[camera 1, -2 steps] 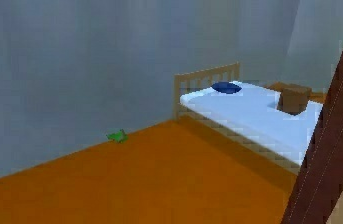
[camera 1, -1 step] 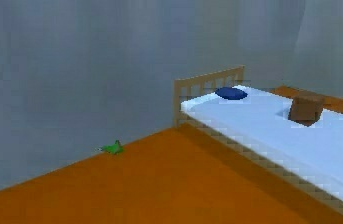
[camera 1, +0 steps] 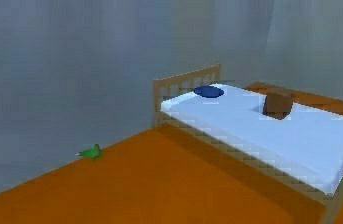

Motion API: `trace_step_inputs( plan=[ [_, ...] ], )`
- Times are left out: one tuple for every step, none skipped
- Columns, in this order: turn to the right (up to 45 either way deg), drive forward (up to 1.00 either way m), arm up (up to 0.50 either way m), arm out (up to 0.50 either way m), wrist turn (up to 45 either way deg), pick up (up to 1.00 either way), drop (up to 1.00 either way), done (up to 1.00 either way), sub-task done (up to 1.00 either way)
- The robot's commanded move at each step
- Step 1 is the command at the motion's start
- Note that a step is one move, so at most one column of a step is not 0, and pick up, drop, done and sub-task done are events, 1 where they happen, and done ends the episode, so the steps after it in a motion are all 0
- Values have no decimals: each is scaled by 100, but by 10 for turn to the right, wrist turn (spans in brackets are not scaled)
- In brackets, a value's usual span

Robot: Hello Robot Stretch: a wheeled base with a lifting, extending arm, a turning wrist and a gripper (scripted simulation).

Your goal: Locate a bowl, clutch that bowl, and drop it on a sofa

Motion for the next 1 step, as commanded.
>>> trace_step_inputs(
  plan=[
    [0,20,0,0,0,0,0,0,0]
  ],
)
